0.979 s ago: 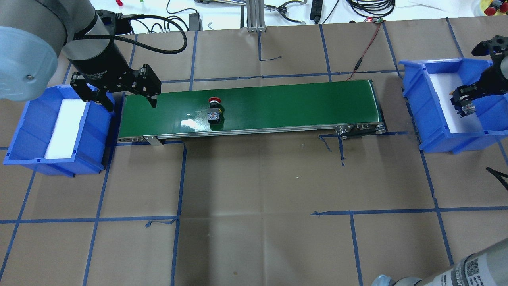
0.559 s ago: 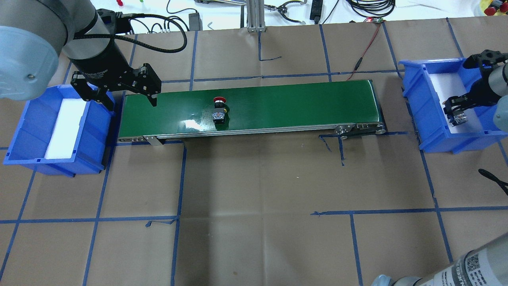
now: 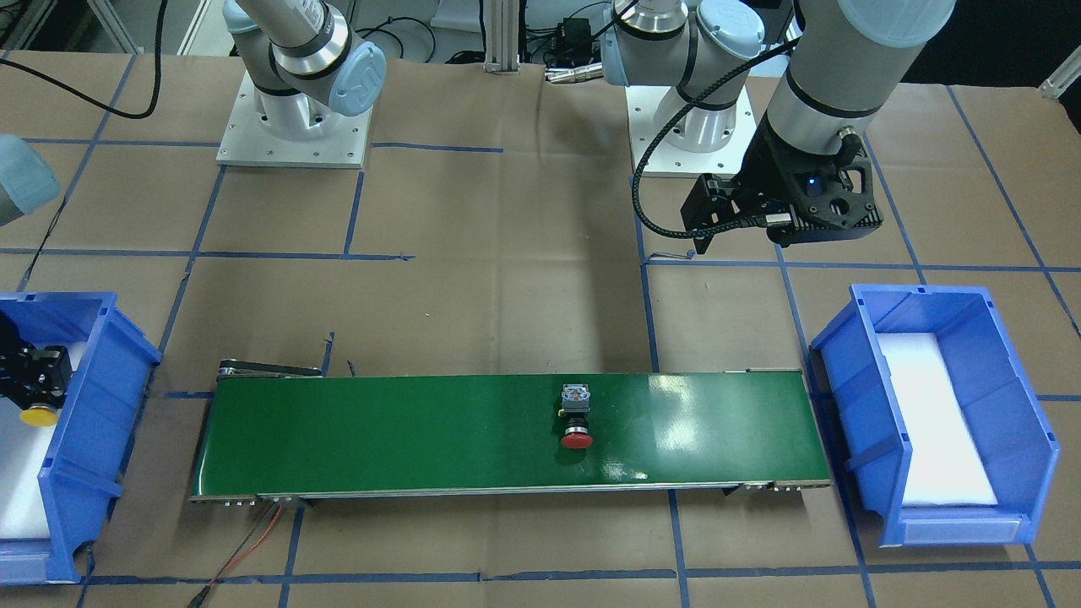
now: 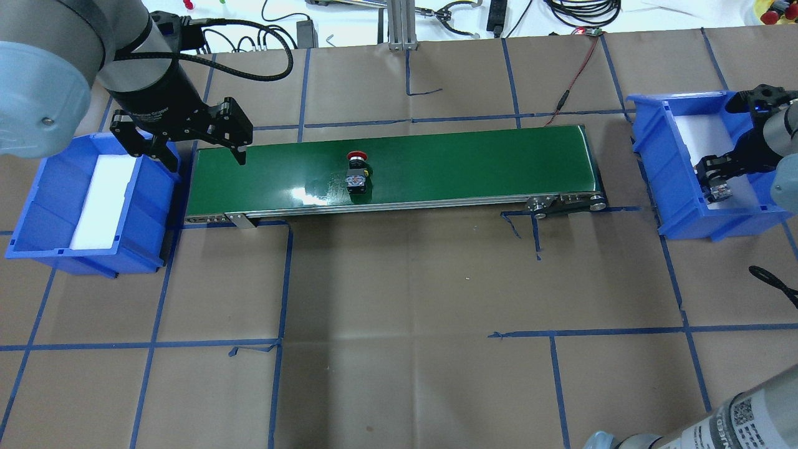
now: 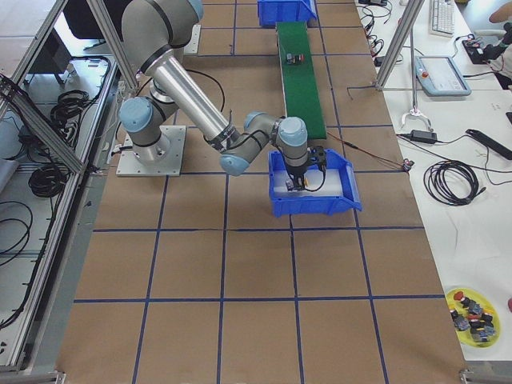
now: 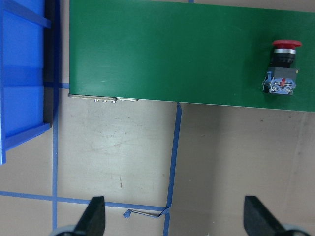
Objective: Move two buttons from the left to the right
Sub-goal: 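Lower the yellow button into the bin and open the right gripper, then move the right gripper back over the belt toward the red button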
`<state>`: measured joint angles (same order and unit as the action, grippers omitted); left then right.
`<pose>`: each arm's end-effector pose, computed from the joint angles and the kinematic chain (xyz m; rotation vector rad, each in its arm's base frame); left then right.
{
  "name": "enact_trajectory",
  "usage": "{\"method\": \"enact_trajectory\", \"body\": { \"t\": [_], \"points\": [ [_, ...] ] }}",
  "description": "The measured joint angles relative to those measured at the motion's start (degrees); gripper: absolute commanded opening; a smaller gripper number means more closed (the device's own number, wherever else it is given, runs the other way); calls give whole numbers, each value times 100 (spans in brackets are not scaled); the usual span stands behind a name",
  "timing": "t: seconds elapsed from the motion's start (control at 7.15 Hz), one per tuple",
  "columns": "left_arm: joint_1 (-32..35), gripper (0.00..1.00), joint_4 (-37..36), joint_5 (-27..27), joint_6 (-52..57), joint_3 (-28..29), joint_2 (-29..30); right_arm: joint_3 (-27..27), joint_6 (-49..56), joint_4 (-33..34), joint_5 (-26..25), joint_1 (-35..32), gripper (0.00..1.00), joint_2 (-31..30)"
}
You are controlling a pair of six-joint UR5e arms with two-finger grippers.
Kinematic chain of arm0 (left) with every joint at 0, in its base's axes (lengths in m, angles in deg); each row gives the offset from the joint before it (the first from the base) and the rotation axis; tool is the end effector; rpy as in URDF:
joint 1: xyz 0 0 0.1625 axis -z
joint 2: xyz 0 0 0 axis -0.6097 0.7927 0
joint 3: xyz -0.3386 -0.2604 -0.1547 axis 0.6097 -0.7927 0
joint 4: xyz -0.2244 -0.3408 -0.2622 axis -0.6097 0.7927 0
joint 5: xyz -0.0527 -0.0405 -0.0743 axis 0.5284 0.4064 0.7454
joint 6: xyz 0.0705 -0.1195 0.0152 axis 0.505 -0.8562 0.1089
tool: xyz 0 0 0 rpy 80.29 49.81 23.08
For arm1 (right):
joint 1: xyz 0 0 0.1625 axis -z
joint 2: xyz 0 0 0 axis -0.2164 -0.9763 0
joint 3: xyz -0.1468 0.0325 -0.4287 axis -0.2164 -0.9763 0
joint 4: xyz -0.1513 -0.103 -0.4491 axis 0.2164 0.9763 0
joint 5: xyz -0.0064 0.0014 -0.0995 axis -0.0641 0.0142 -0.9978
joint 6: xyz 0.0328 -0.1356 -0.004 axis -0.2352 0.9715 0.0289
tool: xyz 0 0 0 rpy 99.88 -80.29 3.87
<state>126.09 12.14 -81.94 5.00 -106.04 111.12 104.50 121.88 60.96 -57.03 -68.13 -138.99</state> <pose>-0.1152 -0.5754 0.4513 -0.1430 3.1144 0.0293 -0.2410 -0.6180 0.1647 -0.1159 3.1229 -0.3131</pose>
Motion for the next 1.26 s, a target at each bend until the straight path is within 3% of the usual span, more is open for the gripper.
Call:
{"method": "enact_trajectory", "body": {
  "t": [0.84,1.26],
  "points": [
    [6,99,-1,29,2,7,-16,-305,-148,-148,-7,-31,100,-256],
    [6,99,0,13,2,-3,-20,-1069,-426,-1590,-8,-163,100,-906]
  ]
}}
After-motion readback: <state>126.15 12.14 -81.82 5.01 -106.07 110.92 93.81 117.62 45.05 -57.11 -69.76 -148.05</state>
